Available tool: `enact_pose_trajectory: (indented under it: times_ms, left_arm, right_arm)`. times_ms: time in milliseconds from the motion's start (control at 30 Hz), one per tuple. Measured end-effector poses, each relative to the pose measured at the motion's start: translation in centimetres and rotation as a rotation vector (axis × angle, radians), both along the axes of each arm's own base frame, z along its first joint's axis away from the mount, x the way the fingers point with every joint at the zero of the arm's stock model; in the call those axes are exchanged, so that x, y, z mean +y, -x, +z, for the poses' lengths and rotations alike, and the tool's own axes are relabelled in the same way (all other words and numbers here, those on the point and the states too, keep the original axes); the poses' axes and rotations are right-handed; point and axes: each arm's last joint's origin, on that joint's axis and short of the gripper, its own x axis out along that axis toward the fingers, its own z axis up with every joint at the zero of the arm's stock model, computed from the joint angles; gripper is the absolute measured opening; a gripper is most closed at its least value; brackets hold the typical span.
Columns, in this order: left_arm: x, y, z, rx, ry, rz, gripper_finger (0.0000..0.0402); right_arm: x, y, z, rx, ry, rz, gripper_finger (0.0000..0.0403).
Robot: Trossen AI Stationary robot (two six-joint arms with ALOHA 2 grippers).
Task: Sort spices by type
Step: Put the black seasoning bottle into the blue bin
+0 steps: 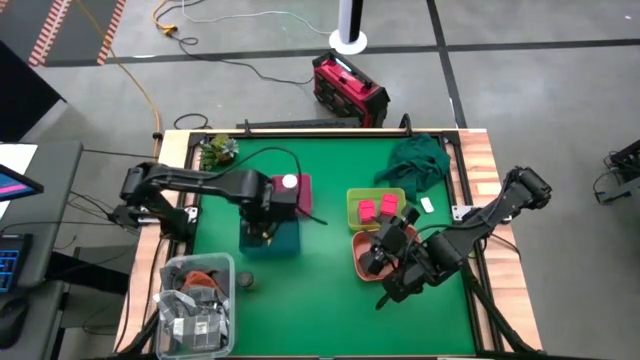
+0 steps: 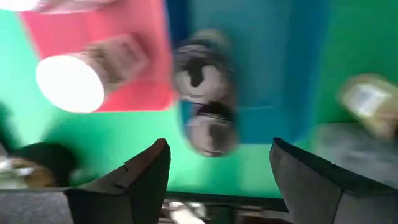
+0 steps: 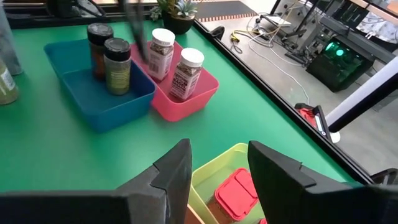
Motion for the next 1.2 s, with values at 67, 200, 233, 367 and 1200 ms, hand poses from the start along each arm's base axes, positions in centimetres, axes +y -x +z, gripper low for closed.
enact_pose_trajectory:
  times_ms: [67, 200, 233, 367, 1200]
  left_arm:
    - [-1.2, 0.3, 0.4, -0.034, 0.055, -0.003, 0.0264]
    - [-5.1, 0.4, 0.6, -0.099, 0.095, -0.089, 0.0264]
    - [-6.2, 0.4, 0.5, -0.113, 0.1, -0.117, 0.0264]
    - [-10.0, 0.4, -0.1, -0.163, 0.126, -0.16, 0.0264]
    - [-11.2, -2.8, -7.0, 0.259, 0.259, 0.038, 0.0264]
  right_arm:
    - [0.0, 0.0, 0.0, 0.0, 0.0, -0.001, 0.0185]
    - [0.0, 0.0, 0.0, 0.0, 0.0, -0.001, 0.0185]
    - [0.0, 0.0, 0.0, 0.0, 0.0, -0.002, 0.0185]
    - [-0.2, -0.1, 0.0, -0.006, -0.004, -0.009, 0.0185]
    - [-1.4, -0.8, 0.0, 0.047, 0.049, -0.022, 0.0185]
